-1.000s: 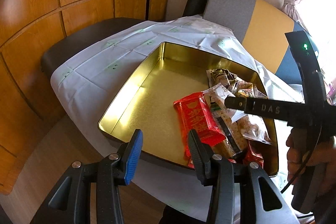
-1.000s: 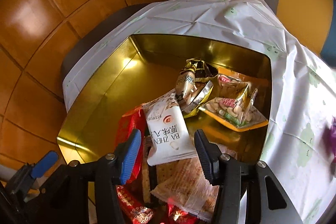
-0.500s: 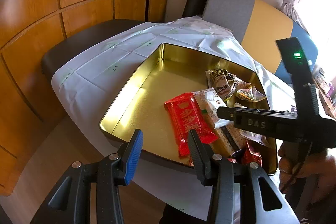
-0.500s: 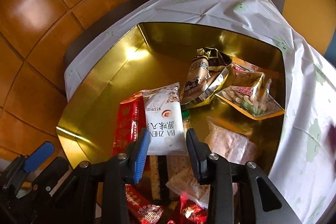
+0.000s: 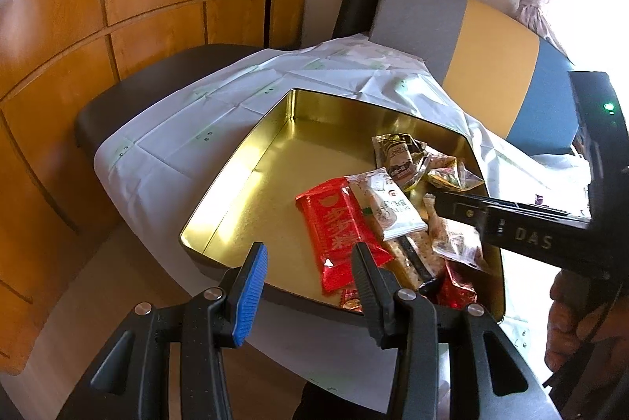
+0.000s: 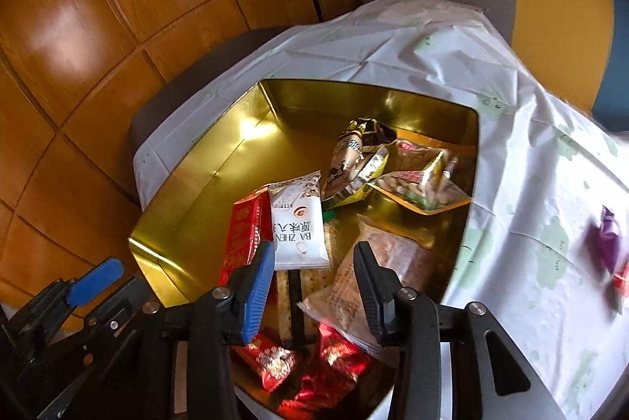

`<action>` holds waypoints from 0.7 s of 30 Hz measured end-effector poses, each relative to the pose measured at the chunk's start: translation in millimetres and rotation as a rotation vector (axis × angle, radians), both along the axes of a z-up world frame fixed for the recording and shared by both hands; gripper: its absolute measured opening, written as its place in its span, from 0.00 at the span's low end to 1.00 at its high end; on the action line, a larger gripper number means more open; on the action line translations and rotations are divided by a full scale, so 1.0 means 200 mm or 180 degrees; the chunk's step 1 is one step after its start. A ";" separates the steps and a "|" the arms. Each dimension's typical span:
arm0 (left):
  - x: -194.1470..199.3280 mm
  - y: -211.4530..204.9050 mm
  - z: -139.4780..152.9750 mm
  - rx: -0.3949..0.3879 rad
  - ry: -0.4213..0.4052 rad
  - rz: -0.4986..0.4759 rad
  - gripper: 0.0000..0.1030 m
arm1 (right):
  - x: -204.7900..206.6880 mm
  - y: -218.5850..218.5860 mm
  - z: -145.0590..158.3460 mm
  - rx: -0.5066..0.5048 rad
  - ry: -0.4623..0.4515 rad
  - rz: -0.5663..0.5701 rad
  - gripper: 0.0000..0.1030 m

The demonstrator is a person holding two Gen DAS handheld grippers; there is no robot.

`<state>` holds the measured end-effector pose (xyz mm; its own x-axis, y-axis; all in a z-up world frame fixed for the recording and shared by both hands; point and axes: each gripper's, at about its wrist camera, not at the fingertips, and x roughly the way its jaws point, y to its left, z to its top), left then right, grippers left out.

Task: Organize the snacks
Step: 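Move both tools back toward the purple pouch and chocolate packet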

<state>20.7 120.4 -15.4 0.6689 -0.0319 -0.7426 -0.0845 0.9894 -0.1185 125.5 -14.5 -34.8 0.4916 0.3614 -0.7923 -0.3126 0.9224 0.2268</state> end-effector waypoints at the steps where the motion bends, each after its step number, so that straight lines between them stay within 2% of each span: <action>1: 0.00 -0.01 0.00 0.0004 -0.0004 -0.0008 0.44 | -0.01 -0.02 0.01 0.0007 -0.0018 -0.0018 0.43; 6: -0.01 -0.04 0.03 0.0046 -0.0042 -0.0065 0.44 | -0.07 -0.10 0.05 -0.0004 -0.0107 -0.0098 0.49; 11: -0.01 -0.08 0.05 0.0086 -0.0065 -0.0127 0.44 | -0.12 -0.24 0.09 -0.0021 -0.0183 -0.0228 0.49; 13: -0.02 -0.11 0.05 0.0108 -0.0073 -0.0164 0.44 | -0.13 -0.32 0.10 -0.0041 -0.0206 -0.0293 0.54; 21: -0.01 -0.24 0.08 0.0193 -0.0102 -0.0378 0.44 | -0.20 -0.67 0.10 -0.0173 -0.0204 -0.0664 0.55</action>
